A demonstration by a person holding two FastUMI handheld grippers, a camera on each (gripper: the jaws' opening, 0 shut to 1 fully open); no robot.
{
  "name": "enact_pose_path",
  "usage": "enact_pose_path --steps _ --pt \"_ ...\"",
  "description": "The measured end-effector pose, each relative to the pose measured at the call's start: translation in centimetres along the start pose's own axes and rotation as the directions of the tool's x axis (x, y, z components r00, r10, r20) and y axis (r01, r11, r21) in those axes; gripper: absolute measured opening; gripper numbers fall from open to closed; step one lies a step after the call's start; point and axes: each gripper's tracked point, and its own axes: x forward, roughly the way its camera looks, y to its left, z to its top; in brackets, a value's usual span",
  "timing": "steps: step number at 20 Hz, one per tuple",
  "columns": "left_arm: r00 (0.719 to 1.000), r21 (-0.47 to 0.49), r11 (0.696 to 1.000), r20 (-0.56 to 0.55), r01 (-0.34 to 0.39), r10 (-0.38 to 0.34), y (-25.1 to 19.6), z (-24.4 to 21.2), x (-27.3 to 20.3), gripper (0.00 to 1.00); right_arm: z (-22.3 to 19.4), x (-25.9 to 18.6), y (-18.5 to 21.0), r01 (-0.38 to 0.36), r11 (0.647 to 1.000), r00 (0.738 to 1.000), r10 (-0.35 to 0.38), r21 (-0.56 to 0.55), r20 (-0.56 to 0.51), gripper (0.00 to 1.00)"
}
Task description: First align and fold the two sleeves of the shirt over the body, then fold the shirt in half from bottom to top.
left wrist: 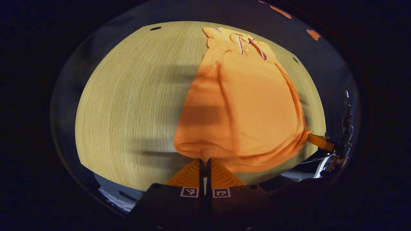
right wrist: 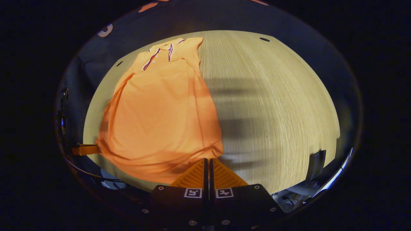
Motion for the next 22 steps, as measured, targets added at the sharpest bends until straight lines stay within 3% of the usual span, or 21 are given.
enact_pose_path --steps 3,5,6,7,8,9,11,12,13,16,17,19,22 --pt "1.000 0.022 0.999 -0.005 -0.027 0.027 0.4 0.0 0.5 0.01 -1.1 -0.5 0.0 0.011 1.000 1.000 -0.011 -0.008 -0.024 0.03" --pt "0.999 0.020 0.999 -0.025 -0.031 0.031 0.4 -0.1 0.9 0.01 -2.5 -0.8 1.1 -0.032 0.999 0.997 0.032 0.013 -0.063 0.25" --pt "0.999 0.017 0.999 -0.030 -0.031 0.031 0.4 -0.4 0.9 0.02 -2.9 -0.6 1.0 -0.027 0.999 0.997 0.029 0.023 -0.074 0.52" --pt "0.999 0.011 0.999 -0.033 -0.030 0.030 0.5 -0.6 0.8 0.01 -3.2 -0.5 1.1 -0.029 0.999 0.996 0.030 0.024 -0.080 0.60" --pt "0.999 0.003 1.000 -0.033 -0.027 0.027 0.7 -1.1 0.5 0.01 -3.4 -0.2 1.4 -0.025 0.999 0.994 0.027 0.023 -0.102 0.78" --pt "0.999 -0.005 1.000 -0.035 -0.025 0.024 1.0 -1.7 0.1 0.01 -2.7 -0.4 1.8 -0.026 1.000 0.996 0.027 0.014 -0.080 0.86" --pt "0.999 -0.010 1.000 -0.039 -0.026 0.026 1.2 -1.8 0.0 0.02 -3.1 0.0 2.6 0.009 0.998 0.995 -0.014 -0.062 -0.094 0.90" --pt "0.999 -0.009 1.000 -0.041 -0.027 0.026 1.3 -1.9 -0.1 0.02 -3.1 0.2 3.1 0.009 0.990 0.994 -0.024 -0.142 -0.107 0.90" --pt "0.999 -0.007 1.000 -0.044 -0.027 0.027 1.3 -1.9 0.0 0.01 -3.0 0.6 4.5 -0.022 0.986 0.996 0.008 -0.163 -0.089 0.83" --pt "0.999 0.009 1.000 -0.042 -0.021 0.021 1.0 -1.7 0.1 0.02 -2.7 -0.1 5.5 -0.082 0.996 0.994 0.079 -0.032 -0.081 0.09" --pt "0.999 0.015 1.000 -0.041 -0.017 0.017 0.9 -1.6 0.0 0.01 -2.2 0.1 5.5 -0.091 0.995 0.994 0.093 0.034 -0.058 0.04" --pt "0.999 0.022 1.000 -0.034 0.004 -0.003 0.8 -1.3 -0.3 0.02 -1.6 -0.5 5.3 -0.101 0.990 0.993 0.106 0.101 -0.046 0.04" --pt "0.999 0.019 0.999 -0.009 0.042 -0.042 0.3 0.0 -1.3 0.01 -0.3 -1.7 5.5 -0.116 0.984 0.993 0.119 0.134 -0.018 0.04"
